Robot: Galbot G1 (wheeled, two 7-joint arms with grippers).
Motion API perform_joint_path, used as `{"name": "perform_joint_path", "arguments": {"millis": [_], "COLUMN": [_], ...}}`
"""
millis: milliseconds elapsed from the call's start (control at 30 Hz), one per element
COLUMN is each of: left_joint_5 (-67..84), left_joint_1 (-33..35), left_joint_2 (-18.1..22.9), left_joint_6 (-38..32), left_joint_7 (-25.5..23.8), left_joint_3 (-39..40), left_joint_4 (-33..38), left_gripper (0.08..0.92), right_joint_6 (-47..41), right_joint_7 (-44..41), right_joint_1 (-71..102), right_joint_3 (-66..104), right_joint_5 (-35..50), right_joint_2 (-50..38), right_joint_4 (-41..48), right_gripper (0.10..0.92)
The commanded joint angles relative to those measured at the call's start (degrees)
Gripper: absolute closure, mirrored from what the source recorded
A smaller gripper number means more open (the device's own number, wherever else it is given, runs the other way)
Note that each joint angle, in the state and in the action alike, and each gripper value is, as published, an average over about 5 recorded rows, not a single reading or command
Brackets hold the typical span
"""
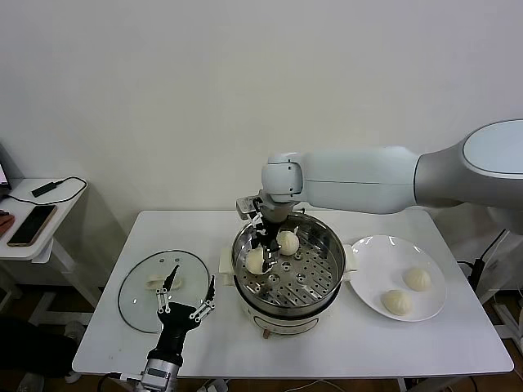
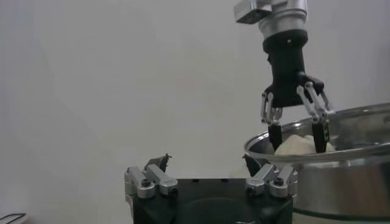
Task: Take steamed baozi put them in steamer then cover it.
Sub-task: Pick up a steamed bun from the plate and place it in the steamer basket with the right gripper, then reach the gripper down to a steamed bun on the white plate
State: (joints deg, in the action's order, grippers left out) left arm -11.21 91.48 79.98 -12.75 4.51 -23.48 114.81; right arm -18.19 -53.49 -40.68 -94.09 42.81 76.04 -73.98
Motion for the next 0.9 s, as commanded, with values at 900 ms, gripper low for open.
{"name": "perform_joint_path", "arguments": {"millis": [900], "left_joint_5": [-1.6], "left_joint_1": [0.3], "left_joint_2": [0.4], "left_joint_6": [0.7], "left_joint_7": [0.1], "left_joint_3": [1.1], "left_joint_4": [1.1], "left_gripper": [0.177], "right_joint_6": [10.0], "right_joint_7": [-15.8], "right_joint_1": [-10.3], "right_joint_3": [5.4], "right_joint_5": [-17.4], "right_joint_2": [-43.2], "right_joint_4": [-13.0], "right_gripper": [0.203]}}
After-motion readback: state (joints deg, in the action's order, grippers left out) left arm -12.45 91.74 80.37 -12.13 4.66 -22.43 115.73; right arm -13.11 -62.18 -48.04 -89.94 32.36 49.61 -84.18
